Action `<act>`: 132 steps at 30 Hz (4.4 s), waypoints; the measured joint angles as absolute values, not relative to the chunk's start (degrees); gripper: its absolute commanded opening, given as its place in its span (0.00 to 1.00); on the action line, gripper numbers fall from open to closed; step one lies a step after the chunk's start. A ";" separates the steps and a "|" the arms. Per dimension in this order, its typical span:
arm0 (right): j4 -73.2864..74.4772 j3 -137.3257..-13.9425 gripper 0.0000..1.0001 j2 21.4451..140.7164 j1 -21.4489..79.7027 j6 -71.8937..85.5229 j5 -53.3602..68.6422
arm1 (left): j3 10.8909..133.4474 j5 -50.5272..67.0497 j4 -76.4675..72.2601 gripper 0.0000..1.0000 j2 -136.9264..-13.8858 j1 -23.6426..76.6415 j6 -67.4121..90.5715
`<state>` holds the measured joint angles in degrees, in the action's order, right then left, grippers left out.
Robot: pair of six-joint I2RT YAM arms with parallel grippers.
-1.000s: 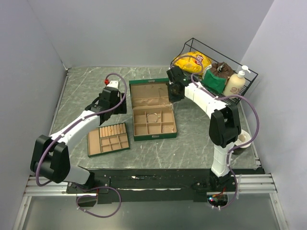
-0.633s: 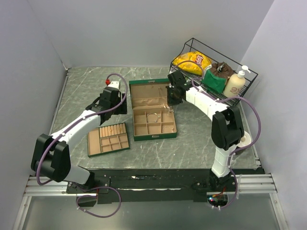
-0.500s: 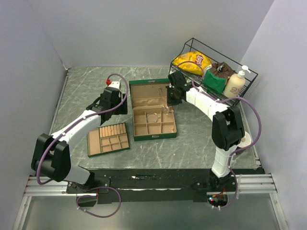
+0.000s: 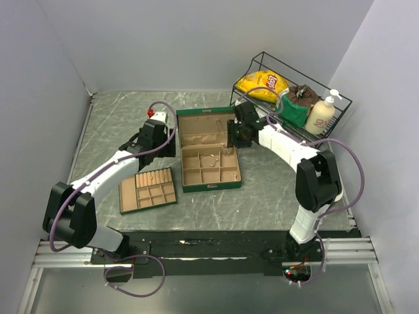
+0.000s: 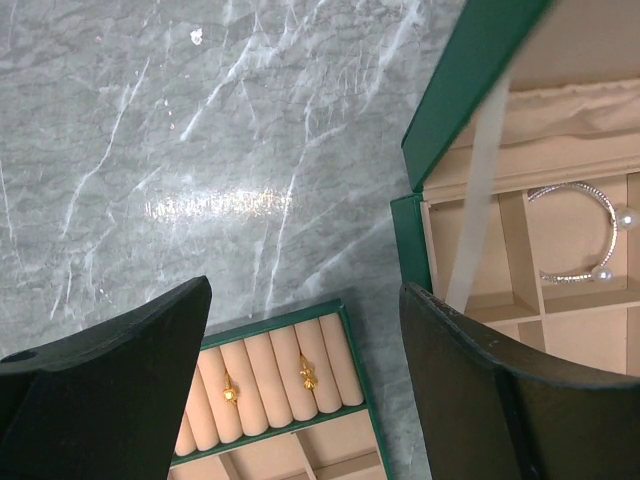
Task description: Organize the mixed jewelry
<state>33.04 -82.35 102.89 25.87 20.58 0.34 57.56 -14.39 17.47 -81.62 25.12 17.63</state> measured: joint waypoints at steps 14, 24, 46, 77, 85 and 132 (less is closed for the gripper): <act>31.20 -68.97 0.45 96.79 25.85 21.71 -0.86 | 57.56 -14.68 17.41 0.82 -81.58 25.45 17.63; 27.97 -65.87 0.28 97.32 25.85 21.12 -1.30 | 55.29 -16.91 15.09 0.84 -74.67 25.69 17.08; 30.35 -54.96 0.13 86.24 25.85 9.56 -2.13 | 54.28 -18.39 12.69 0.84 -71.83 25.69 16.14; 33.85 -57.52 0.77 76.47 25.89 10.85 -3.70 | 54.35 -19.92 14.55 0.97 -71.72 25.69 16.36; 20.01 -51.13 0.70 67.40 27.83 34.33 3.46 | 54.35 -20.75 14.90 0.96 -70.87 25.69 17.32; 4.40 -52.77 0.43 85.67 38.74 79.24 -23.38 | 54.35 -22.33 15.51 0.96 -70.76 25.69 17.69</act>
<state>4.40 -52.77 85.67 38.74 79.24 -23.38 54.35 -22.33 15.51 -70.76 25.69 17.69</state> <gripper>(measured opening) 0.443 0.966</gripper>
